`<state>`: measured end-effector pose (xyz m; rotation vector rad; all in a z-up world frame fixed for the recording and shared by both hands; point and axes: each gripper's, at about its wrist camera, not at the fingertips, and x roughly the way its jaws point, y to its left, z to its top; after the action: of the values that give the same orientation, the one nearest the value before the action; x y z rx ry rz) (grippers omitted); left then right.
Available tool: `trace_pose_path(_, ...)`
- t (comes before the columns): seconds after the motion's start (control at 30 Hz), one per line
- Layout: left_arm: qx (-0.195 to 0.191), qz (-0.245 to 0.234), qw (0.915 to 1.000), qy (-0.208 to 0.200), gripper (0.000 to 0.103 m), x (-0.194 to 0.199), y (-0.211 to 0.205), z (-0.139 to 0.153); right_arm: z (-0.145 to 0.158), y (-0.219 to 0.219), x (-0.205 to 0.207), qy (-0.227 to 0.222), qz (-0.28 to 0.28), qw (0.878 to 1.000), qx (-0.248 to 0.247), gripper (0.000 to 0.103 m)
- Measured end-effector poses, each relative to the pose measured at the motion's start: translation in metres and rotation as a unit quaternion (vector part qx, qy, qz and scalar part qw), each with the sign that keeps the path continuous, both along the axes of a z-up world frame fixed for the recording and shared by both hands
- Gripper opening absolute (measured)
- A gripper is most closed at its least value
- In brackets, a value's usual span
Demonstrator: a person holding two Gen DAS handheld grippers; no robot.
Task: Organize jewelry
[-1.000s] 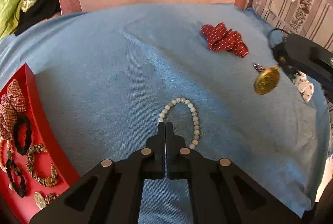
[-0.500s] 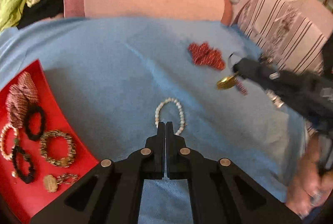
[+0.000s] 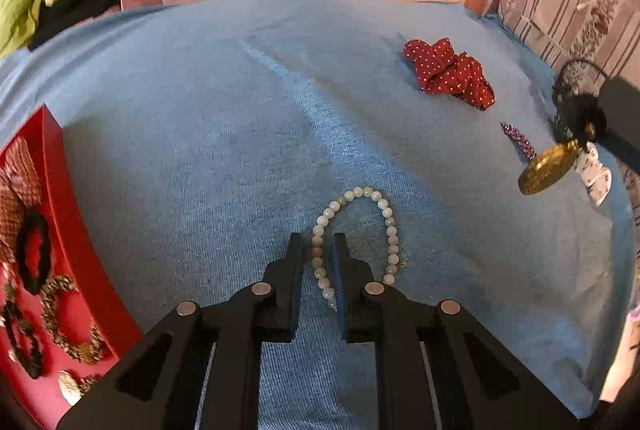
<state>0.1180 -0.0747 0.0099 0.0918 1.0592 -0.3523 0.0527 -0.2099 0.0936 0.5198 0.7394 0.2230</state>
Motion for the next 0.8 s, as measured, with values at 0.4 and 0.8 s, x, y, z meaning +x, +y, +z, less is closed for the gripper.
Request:
trace_pose_path(0.4,-0.078,0.009,0.9954,-0.056,0.005,-0.041,0.045,0.054,0.005,0.005,-0.003,-0.004,0.005,1.0,0.006,0.007)
trace_pose_path(0.8,-0.111,0.086,0.9823,-0.125,0.005,-0.089,0.159,0.122,0.015,0.082,-0.01,-0.025,0.115,0.993,0.025,0.007)
